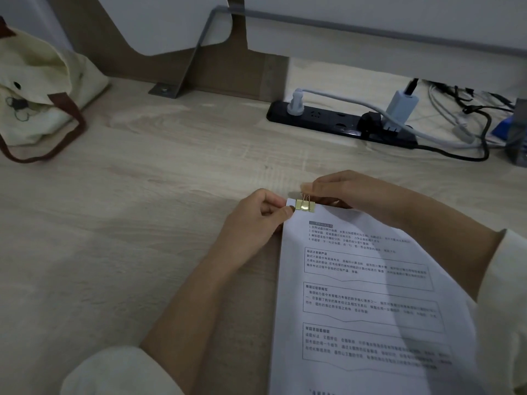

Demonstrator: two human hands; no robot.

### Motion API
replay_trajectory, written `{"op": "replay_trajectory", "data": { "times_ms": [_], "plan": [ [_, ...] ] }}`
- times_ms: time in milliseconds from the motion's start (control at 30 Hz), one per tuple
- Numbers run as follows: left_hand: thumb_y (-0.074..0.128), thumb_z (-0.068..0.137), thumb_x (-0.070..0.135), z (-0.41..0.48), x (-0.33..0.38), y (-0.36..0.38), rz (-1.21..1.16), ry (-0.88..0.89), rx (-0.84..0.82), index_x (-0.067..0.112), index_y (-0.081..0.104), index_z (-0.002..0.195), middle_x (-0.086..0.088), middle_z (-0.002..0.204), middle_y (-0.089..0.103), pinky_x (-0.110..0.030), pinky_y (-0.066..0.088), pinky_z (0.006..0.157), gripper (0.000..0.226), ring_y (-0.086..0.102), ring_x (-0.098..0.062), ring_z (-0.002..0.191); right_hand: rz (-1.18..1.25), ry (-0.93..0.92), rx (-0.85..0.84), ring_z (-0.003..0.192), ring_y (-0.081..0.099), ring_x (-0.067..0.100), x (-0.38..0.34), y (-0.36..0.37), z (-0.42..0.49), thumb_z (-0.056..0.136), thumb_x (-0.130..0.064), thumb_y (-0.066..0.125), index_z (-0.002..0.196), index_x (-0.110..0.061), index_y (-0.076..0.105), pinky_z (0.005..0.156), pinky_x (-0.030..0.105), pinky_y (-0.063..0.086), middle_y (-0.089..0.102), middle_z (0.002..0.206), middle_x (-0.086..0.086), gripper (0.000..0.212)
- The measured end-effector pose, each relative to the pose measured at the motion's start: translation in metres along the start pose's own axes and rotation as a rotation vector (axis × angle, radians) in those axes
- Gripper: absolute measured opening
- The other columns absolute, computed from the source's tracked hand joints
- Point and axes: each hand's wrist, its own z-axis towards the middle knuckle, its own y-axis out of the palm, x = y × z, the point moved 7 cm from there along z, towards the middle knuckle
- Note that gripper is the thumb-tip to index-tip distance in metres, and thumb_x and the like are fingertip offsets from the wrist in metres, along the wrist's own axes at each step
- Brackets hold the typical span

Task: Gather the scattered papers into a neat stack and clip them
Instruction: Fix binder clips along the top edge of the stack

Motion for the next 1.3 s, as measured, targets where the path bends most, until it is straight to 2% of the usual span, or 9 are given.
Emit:
{"op": "replay_trajectory", "data": {
  "times_ms": [200,300,400,600,733,867,1067,1167,1300],
  "plan": [
    [0.062,0.085,0.029,-0.002,0.002,-0.001,0.12,0.062,0.076,0.03,0.055,0.084,0.007,0.09,0.068,-0.036,0.053,0.086,0.007,0.065,-0.01,0.087,-0.03,-0.039,0.205,0.098,0.061,0.013,0.003,-0.027,-0.032,0.094,-0.034,0.047,0.11,-0.017,0.066,0.094,0.027,0.045,0.067,0.105,-0.001,0.031],
    [0.059,0.087,0.029,-0.01,0.015,-0.002,0.374,0.172,0.21,0.026,0.054,0.105,0.014,0.1,0.06,-0.014,0.042,0.071,0.019,0.057,-0.001,0.088,0.0,-0.048,0.371,0.102,0.06,0.013,0.021,-0.055,-0.071,0.095,-0.03,0.046,0.108,-0.018,0.067,0.094,0.027,0.043,0.068,0.106,0.0,0.027],
    [0.056,0.089,0.03,-0.019,0.029,0.002,0.542,0.297,0.264,0.022,0.05,0.12,0.012,0.125,0.047,-0.019,0.034,0.078,0.033,0.046,-0.004,0.113,-0.001,-0.003,0.535,0.102,0.059,0.016,0.052,-0.08,-0.121,0.095,-0.024,0.047,0.101,-0.02,0.068,0.094,0.029,0.042,0.068,0.105,0.001,0.023],
    [0.046,0.088,0.047,-0.043,0.054,0.053,0.572,0.525,-0.008,0.022,0.052,0.129,0.008,0.139,0.044,-0.017,0.02,0.105,0.049,0.031,-0.007,0.132,-0.148,0.201,0.759,0.093,0.055,0.018,0.115,-0.1,-0.208,0.094,-0.027,0.048,0.097,-0.022,0.065,0.082,0.03,0.036,0.063,0.093,-0.003,0.018],
    [0.016,0.082,0.063,-0.055,0.036,0.1,0.893,0.48,-0.267,0.031,0.019,0.147,0.011,0.158,0.009,-0.025,-0.006,0.117,0.073,-0.001,-0.006,0.145,-0.219,0.296,0.775,0.077,0.056,0.017,0.144,-0.092,-0.216,0.088,-0.038,0.054,0.103,-0.021,0.058,0.063,0.03,0.042,0.062,0.098,0.007,0.023],
    [-0.008,0.071,0.074,-0.06,0.024,0.113,1.017,0.49,-0.282,0.031,0.001,0.148,0.01,0.158,-0.008,-0.027,-0.014,0.115,0.088,-0.013,-0.006,0.144,-0.26,0.259,0.777,0.077,0.056,0.019,0.154,-0.087,-0.201,0.086,-0.036,0.06,0.11,-0.021,0.059,0.07,0.032,0.046,0.054,0.097,0.005,0.028],
    [-0.003,0.074,0.071,-0.066,0.022,0.114,0.977,0.485,-0.307,0.033,0.0,0.147,0.012,0.158,-0.008,-0.025,-0.016,0.114,0.083,-0.017,0.002,0.139,-0.393,0.165,0.791,0.078,0.05,0.016,0.146,-0.085,-0.189,0.086,-0.037,0.06,0.1,-0.017,0.061,0.069,0.028,0.039,0.049,0.095,0.0,0.024],
    [0.023,0.092,0.059,-0.064,0.027,0.112,0.921,0.425,-0.362,0.03,0.01,0.148,0.011,0.158,-0.002,-0.022,-0.014,0.113,0.065,-0.011,0.003,0.139,-0.4,0.15,0.799,0.074,0.05,0.019,0.142,-0.087,-0.185,0.088,-0.032,0.058,0.087,-0.014,0.056,0.063,0.029,0.035,0.055,0.086,0.003,0.018],
    [0.047,0.094,0.036,-0.066,0.043,0.105,0.604,0.271,-0.39,0.025,0.035,0.141,0.012,0.15,0.029,-0.021,0.014,0.113,0.05,0.022,-0.004,0.139,-0.024,0.125,0.806,0.066,0.055,0.018,0.14,-0.084,-0.185,0.092,-0.021,0.054,0.078,-0.01,0.058,0.056,0.022,0.04,0.06,0.073,0.005,0.018]
  ]
}}
